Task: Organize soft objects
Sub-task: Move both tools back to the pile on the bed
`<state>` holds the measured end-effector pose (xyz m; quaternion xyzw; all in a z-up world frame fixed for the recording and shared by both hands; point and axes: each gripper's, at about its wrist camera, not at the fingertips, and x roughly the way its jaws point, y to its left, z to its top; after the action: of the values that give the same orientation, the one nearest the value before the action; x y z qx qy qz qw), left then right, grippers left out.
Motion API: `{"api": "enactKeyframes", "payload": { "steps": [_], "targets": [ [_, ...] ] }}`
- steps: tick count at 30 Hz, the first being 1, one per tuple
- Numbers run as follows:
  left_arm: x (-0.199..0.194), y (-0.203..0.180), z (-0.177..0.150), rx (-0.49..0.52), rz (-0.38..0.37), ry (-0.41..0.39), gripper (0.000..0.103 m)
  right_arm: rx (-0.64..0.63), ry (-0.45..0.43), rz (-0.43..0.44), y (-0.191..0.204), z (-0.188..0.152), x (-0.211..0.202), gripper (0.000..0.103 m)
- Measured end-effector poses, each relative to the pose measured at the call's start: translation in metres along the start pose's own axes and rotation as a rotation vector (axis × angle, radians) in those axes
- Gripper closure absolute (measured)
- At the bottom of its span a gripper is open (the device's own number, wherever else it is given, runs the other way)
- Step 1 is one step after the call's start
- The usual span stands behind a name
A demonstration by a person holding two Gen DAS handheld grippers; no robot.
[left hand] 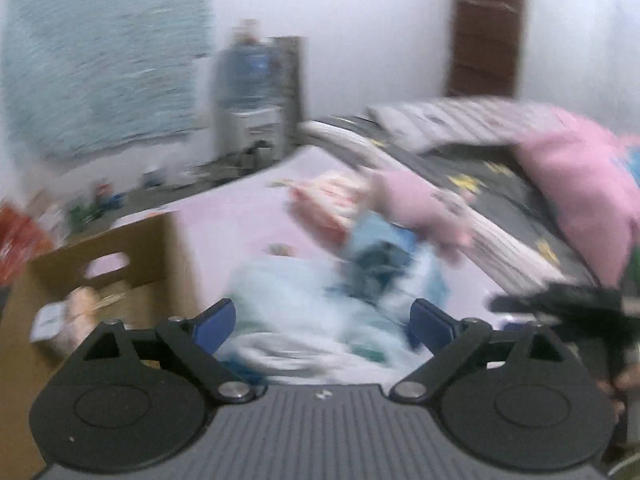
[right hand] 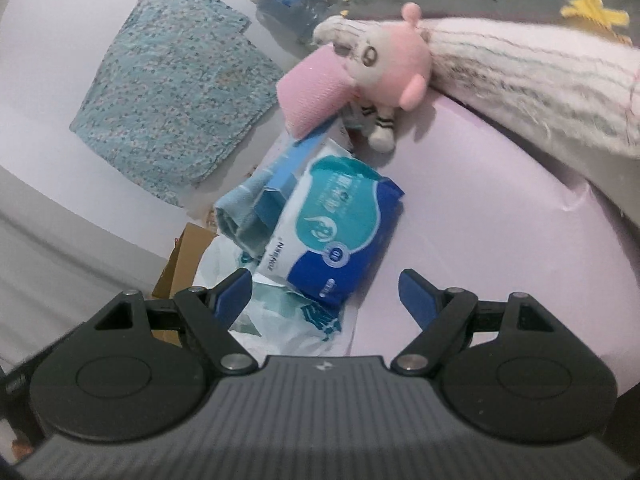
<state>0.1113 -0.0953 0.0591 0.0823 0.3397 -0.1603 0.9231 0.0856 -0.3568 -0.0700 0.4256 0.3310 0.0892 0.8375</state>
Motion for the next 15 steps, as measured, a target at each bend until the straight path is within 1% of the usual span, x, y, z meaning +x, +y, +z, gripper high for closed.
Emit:
{"api": "enactKeyframes", "payload": {
  "steps": [3,4,6,7,9,10,13,15],
  "targets": [
    [0.025,-0.042,0.0,0.154,-0.057,0.018,0.008,0.021,-0.001,0.016,-0.008,0.0,0.004,0.022],
    [0.036,-0.054,0.0,0.188,-0.064,0.026,0.008,0.026,-0.003,0.018,-0.009,0.0,0.005,0.022],
    [0.06,-0.072,0.001,0.233,-0.063,0.051,0.014,0.041,-0.006,0.031,-0.011,0.001,0.003,0.022],
    [0.07,-0.077,0.001,0.243,-0.06,0.064,0.016,0.049,-0.009,0.038,-0.011,0.002,0.002,0.022],
    [0.093,-0.087,0.002,0.255,-0.058,0.098,0.025,0.062,-0.01,0.048,-0.014,0.005,0.003,0.023],
    [0.099,-0.089,0.003,0.255,-0.06,0.111,0.026,0.068,-0.008,0.053,-0.016,0.007,0.005,0.024],
    [0.121,-0.095,0.003,0.273,-0.054,0.149,0.027,0.083,0.002,0.07,-0.02,0.012,0.011,0.024],
    [0.13,-0.101,0.002,0.302,-0.032,0.164,0.027,0.092,0.005,0.077,-0.022,0.014,0.014,0.024]
  ]
}}
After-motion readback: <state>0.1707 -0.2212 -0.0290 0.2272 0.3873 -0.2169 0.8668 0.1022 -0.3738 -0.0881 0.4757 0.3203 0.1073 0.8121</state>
